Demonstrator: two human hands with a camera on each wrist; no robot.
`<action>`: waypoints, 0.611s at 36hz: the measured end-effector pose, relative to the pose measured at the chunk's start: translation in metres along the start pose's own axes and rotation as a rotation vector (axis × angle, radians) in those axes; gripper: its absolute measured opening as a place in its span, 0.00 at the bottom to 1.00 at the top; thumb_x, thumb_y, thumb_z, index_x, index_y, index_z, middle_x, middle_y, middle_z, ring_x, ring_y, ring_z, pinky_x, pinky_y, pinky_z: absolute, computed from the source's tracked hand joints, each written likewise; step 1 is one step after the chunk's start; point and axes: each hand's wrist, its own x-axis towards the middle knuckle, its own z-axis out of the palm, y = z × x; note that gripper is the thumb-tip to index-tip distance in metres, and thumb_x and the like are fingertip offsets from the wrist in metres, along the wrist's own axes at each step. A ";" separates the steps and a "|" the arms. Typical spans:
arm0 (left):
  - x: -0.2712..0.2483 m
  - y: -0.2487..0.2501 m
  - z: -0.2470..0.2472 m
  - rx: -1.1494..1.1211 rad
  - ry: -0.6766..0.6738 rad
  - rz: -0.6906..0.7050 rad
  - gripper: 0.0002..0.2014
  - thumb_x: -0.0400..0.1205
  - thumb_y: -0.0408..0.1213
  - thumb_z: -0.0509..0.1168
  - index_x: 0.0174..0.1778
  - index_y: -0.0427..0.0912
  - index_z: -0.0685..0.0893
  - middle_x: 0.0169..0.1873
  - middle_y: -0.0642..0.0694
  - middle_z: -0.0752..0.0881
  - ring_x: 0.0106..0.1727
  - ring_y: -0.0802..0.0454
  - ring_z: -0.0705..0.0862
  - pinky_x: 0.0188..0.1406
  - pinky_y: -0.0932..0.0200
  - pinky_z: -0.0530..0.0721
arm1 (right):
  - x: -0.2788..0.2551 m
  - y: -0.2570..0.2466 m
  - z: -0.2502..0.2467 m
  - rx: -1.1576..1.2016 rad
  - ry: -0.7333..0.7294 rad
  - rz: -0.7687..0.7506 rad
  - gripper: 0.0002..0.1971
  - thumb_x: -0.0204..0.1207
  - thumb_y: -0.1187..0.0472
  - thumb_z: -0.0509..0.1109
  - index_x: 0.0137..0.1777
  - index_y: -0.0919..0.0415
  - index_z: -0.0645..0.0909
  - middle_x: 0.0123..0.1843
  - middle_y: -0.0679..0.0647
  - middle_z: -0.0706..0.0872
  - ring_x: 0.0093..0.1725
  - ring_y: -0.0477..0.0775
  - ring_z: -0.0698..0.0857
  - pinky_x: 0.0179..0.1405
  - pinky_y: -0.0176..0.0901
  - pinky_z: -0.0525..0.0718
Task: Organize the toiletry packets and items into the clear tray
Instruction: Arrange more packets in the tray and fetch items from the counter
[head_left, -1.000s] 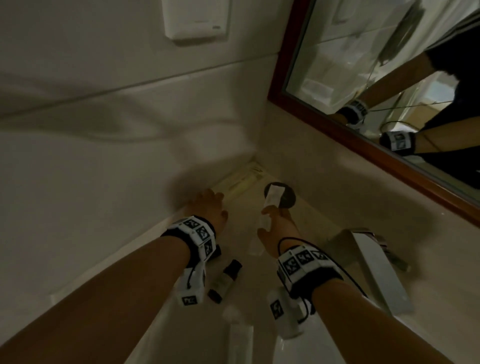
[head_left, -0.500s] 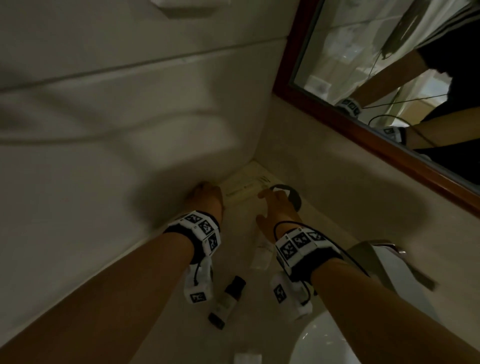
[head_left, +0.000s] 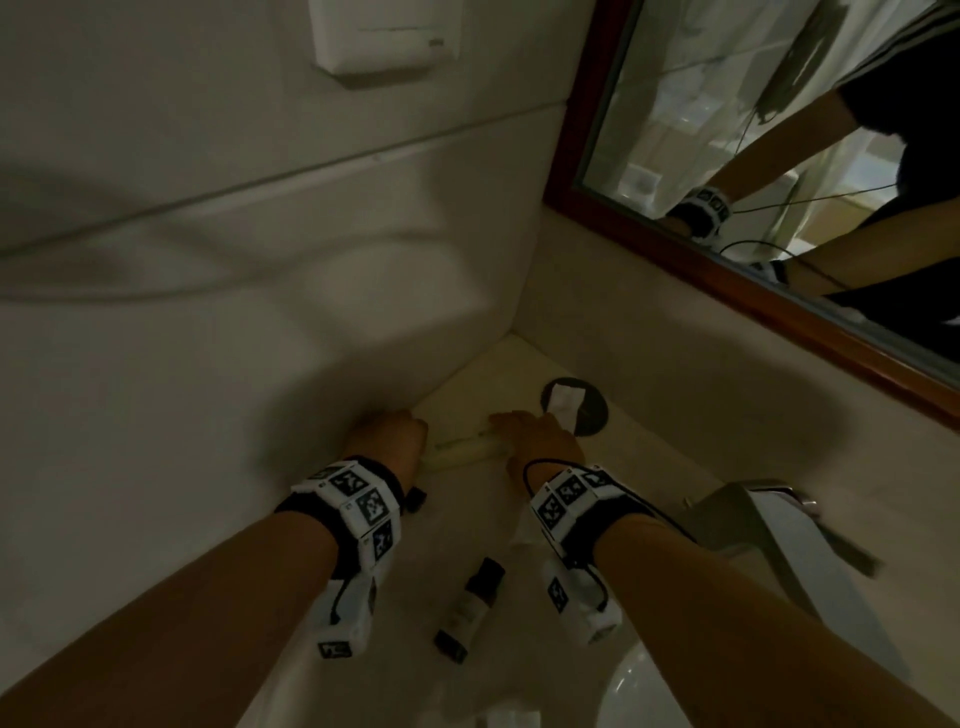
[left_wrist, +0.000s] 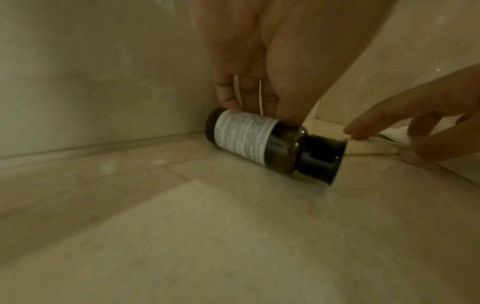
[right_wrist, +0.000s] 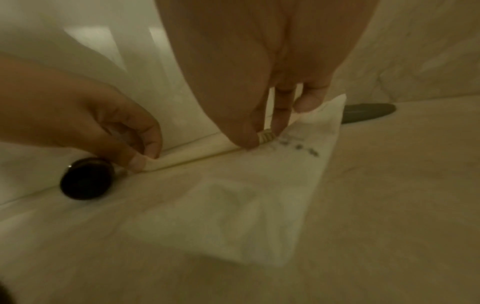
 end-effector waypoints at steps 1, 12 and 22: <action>-0.001 -0.001 0.000 0.002 0.020 0.022 0.04 0.84 0.30 0.60 0.45 0.37 0.79 0.46 0.44 0.81 0.45 0.50 0.82 0.42 0.67 0.78 | 0.001 0.000 0.001 -0.022 0.012 -0.011 0.24 0.84 0.61 0.55 0.80 0.50 0.60 0.80 0.54 0.64 0.77 0.60 0.66 0.74 0.54 0.70; -0.013 -0.002 0.004 -0.065 0.080 0.057 0.21 0.84 0.31 0.57 0.27 0.46 0.58 0.38 0.48 0.75 0.40 0.52 0.73 0.30 0.63 0.66 | -0.015 0.005 0.008 -0.205 0.035 -0.129 0.23 0.83 0.60 0.58 0.78 0.57 0.63 0.74 0.59 0.68 0.73 0.61 0.68 0.70 0.56 0.70; -0.066 0.025 -0.029 0.015 0.114 0.251 0.11 0.82 0.31 0.63 0.45 0.43 0.64 0.32 0.54 0.61 0.44 0.52 0.71 0.28 0.64 0.63 | -0.080 0.016 -0.024 -0.214 0.182 -0.145 0.22 0.81 0.64 0.58 0.75 0.53 0.66 0.73 0.57 0.68 0.73 0.62 0.69 0.69 0.56 0.72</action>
